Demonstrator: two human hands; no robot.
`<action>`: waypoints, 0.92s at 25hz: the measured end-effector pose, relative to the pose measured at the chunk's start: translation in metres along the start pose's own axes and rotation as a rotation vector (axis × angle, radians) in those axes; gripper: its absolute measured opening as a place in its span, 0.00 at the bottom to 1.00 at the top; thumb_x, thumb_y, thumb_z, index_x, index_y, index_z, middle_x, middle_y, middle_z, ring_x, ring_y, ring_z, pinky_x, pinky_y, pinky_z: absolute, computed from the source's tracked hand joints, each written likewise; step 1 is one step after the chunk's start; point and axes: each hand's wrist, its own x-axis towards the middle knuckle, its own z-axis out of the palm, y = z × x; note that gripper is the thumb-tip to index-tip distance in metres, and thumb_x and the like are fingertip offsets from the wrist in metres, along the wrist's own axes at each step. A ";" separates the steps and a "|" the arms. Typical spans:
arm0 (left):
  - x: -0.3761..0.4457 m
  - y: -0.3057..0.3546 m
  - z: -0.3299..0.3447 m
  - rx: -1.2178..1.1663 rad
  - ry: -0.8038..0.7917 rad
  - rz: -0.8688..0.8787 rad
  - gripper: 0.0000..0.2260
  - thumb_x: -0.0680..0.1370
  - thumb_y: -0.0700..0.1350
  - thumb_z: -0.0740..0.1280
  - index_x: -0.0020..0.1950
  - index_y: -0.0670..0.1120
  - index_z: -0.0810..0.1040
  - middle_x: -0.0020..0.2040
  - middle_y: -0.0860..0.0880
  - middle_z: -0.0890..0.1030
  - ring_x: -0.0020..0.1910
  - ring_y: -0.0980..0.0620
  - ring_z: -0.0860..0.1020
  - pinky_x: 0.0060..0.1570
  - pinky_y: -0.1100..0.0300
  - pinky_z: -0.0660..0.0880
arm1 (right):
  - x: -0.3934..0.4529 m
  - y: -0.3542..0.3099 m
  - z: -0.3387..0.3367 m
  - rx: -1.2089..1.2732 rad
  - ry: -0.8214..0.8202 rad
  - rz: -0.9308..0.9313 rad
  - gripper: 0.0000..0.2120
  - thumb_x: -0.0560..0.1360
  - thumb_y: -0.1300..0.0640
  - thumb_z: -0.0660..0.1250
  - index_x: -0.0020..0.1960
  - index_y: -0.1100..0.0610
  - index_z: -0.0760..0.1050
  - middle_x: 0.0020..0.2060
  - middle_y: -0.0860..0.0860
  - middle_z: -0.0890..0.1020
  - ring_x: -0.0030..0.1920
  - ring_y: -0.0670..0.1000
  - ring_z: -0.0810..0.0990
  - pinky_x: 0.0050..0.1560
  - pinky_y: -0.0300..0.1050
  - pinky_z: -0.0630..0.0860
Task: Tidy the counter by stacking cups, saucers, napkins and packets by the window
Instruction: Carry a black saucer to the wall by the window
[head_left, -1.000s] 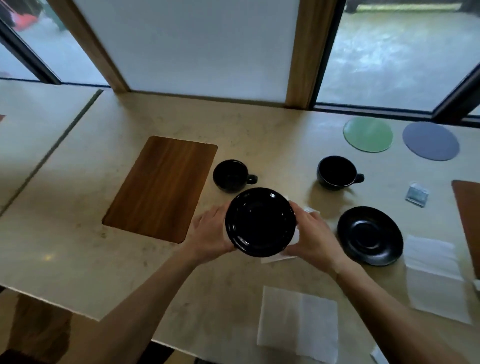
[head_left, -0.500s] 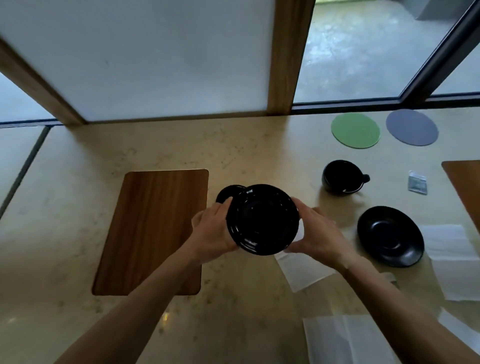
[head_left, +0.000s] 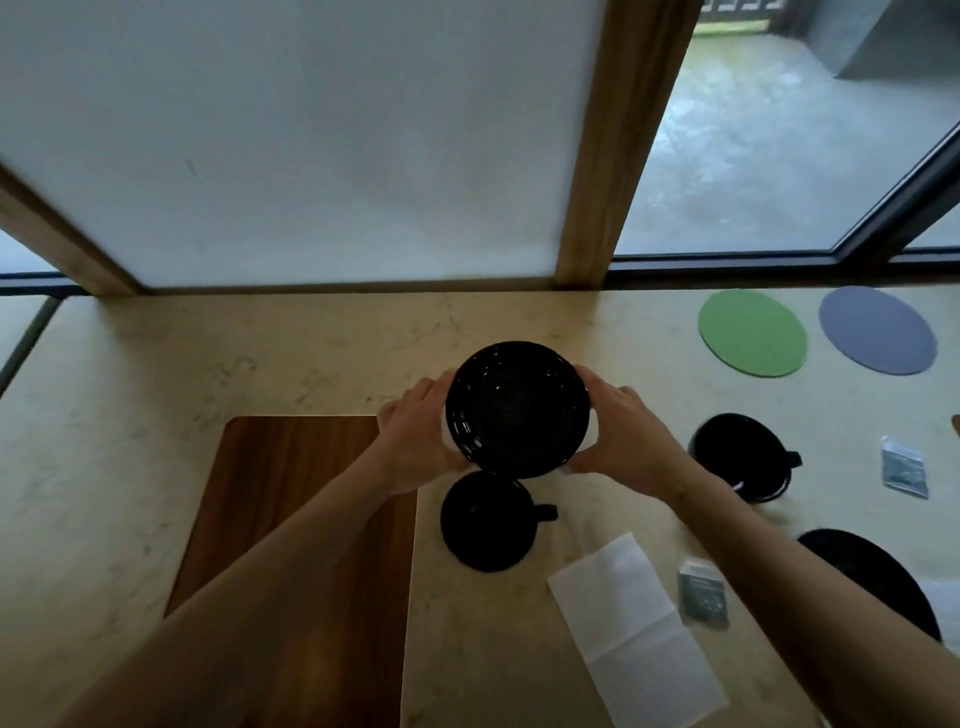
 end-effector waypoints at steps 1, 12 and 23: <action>0.015 -0.006 0.000 0.006 0.006 -0.002 0.48 0.65 0.53 0.78 0.77 0.53 0.53 0.68 0.51 0.67 0.70 0.51 0.64 0.69 0.48 0.55 | 0.017 0.004 0.000 -0.004 -0.006 0.008 0.50 0.63 0.52 0.80 0.75 0.42 0.53 0.67 0.45 0.72 0.65 0.56 0.67 0.60 0.57 0.71; 0.160 -0.068 0.007 0.050 -0.034 -0.117 0.49 0.65 0.52 0.78 0.77 0.54 0.52 0.71 0.48 0.66 0.71 0.45 0.64 0.70 0.43 0.60 | 0.171 0.034 0.015 -0.025 0.004 -0.044 0.49 0.62 0.50 0.79 0.75 0.46 0.55 0.70 0.48 0.70 0.70 0.54 0.67 0.69 0.51 0.63; 0.195 -0.086 0.014 0.138 -0.026 -0.100 0.46 0.64 0.55 0.76 0.75 0.57 0.52 0.67 0.51 0.67 0.68 0.45 0.62 0.66 0.46 0.59 | 0.208 0.053 0.022 -0.184 0.012 0.070 0.50 0.61 0.44 0.79 0.74 0.42 0.53 0.68 0.48 0.73 0.69 0.57 0.66 0.66 0.59 0.64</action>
